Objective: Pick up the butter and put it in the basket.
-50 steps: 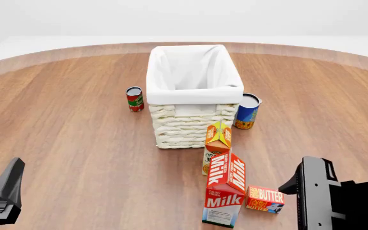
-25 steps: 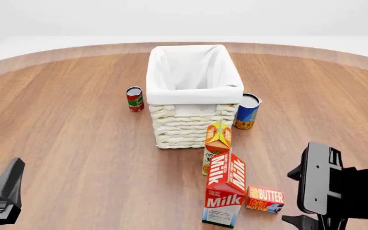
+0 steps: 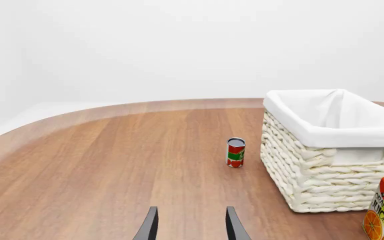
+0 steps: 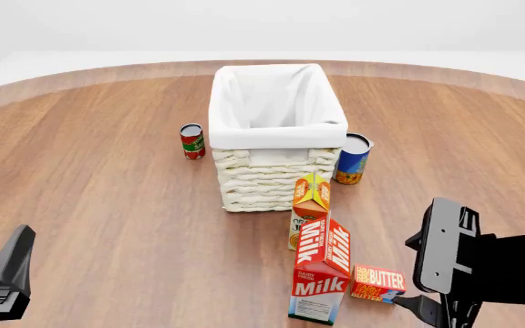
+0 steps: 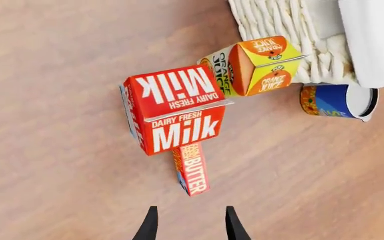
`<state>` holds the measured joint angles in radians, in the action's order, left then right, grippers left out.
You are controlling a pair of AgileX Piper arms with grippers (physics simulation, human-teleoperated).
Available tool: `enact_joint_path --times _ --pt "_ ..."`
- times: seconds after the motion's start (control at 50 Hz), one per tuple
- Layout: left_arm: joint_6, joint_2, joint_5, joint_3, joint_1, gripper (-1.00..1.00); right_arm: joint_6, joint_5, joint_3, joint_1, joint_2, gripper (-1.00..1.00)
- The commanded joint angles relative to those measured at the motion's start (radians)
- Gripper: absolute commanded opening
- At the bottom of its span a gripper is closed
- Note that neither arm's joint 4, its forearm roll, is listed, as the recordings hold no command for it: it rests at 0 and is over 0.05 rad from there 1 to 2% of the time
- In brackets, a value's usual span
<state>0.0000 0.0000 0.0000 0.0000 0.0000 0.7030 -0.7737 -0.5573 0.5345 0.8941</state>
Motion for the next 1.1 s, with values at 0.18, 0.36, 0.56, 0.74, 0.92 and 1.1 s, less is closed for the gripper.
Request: enact_joint_path --times 0.18,0.36,0.56,0.74,0.92,1.1 --pt "0.000 0.000 0.000 0.000 0.000 1.00 -0.037 0.108 0.051 0.000 0.030 1.00" --pt "0.000 0.000 0.000 0.000 0.000 1.00 -0.063 0.152 0.084 0.011 0.037 1.00" --pt "0.000 0.000 0.000 0.000 0.000 1.00 -0.076 0.188 0.110 0.001 0.050 1.00" --pt "0.000 0.000 0.000 0.000 0.000 1.00 -0.074 0.239 0.131 -0.023 0.077 1.00" --pt "0.000 0.000 0.000 0.000 0.000 1.00 -0.090 0.289 0.148 -0.028 0.105 1.00" --pt "0.000 0.000 0.000 0.000 0.000 1.00 -0.116 0.344 0.186 -0.011 0.121 1.00"
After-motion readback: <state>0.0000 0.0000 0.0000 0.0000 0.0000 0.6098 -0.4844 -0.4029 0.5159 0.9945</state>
